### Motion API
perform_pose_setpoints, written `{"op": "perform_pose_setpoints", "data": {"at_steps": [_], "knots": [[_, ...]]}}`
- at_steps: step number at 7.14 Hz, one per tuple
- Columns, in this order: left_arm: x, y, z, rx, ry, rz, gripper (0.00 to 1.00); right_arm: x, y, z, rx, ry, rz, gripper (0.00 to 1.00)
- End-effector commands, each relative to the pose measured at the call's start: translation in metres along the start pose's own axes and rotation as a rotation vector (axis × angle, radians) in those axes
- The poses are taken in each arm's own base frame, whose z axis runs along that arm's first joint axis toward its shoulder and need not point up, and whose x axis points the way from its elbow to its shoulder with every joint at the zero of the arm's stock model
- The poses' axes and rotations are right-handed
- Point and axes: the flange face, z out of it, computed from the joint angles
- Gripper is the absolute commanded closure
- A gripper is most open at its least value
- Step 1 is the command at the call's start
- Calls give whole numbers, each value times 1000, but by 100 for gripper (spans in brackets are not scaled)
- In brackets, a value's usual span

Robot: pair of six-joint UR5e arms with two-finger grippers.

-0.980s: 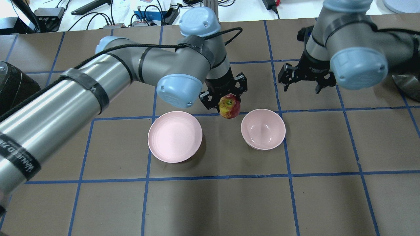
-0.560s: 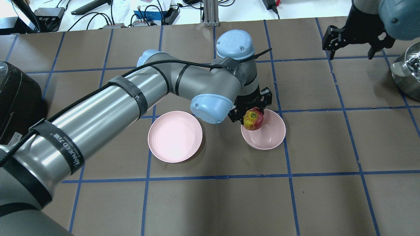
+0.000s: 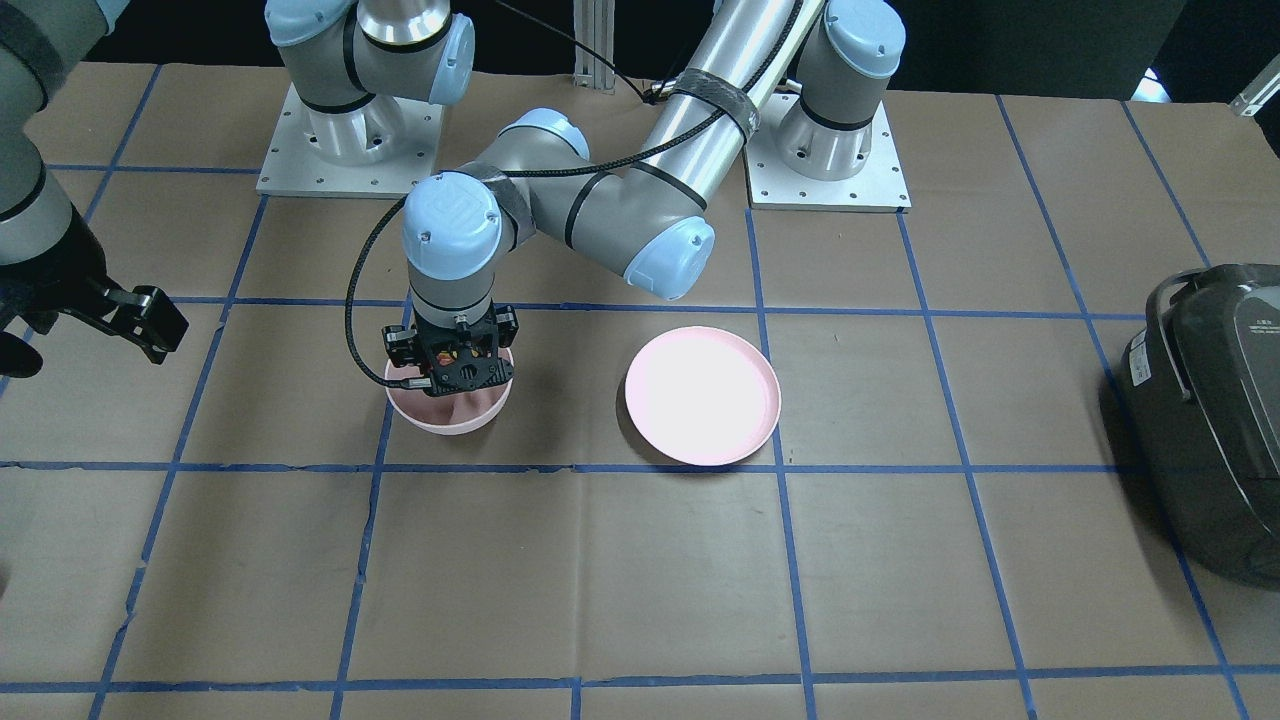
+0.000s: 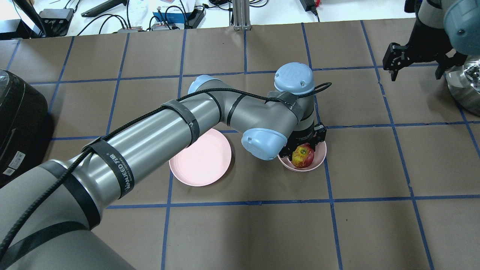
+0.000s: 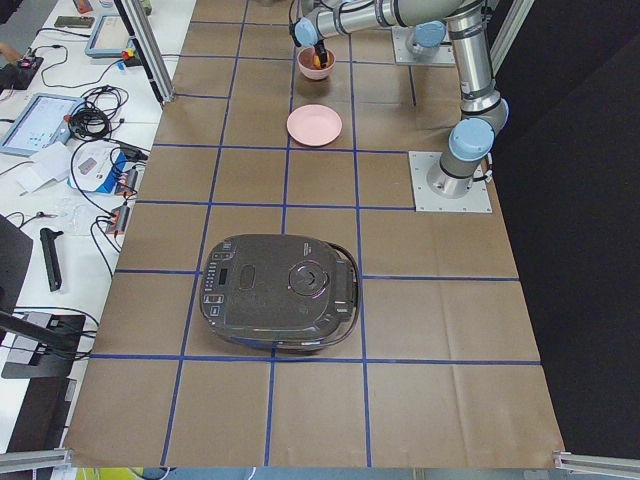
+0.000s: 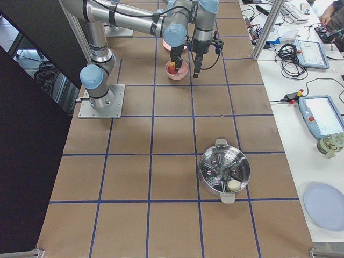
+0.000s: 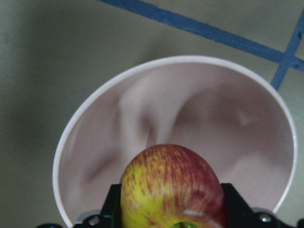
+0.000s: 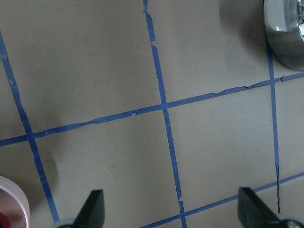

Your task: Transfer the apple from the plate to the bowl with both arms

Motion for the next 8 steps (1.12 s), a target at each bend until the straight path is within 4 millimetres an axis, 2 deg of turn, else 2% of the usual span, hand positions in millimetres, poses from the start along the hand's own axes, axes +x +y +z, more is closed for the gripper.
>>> {"op": "perform_pose_setpoints", "data": {"at_steps": [1,2,4,5,7,8], "knots": [[1,5,-23,28,24,34,0,-1,1,0,-2,0,2,0],[-6,2,-54,54,48,43,0,-1,1,2,-5,-1,1,0],[-61,-19,-139,62,49,72,0,-2,1,-2,1,-17,4,0],[-91,-18,-179,57,18,167,0,-6,4,-11,20,-58,4,0],[-170,-8,-256,7,-45,163,0,-35,13,-24,35,-201,-26,0],[-213,-9,-289,51,-116,262,0,-61,22,-36,57,-204,-71,0]]}}
